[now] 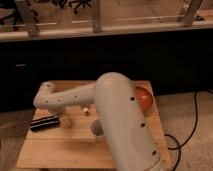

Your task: Place the eraser in the ceramic cup

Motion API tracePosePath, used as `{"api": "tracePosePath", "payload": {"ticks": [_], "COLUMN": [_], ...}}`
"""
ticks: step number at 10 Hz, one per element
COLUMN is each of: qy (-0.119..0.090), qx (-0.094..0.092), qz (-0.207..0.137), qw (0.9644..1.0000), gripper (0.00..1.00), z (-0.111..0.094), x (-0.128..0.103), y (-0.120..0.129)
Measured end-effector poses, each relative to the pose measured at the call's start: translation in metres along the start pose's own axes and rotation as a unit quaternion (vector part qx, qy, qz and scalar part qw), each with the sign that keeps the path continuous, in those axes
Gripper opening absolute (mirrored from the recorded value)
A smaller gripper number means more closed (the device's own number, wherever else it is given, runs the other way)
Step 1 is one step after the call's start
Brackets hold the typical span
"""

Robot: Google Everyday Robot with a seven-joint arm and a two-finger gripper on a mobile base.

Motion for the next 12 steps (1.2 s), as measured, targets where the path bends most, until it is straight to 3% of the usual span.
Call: {"api": "tracePosePath", "payload": {"ticks": [6, 12], "qy": [-0.020, -0.045], "qx": [0.007, 0.013], "qz": [0.014, 0.019], "qw": [0.9997, 0.9987], "gripper": [0.80, 0.80], "z": [0.004, 0.005], "x": [0.001, -0.016], "y": [-0.007, -0.010]}}
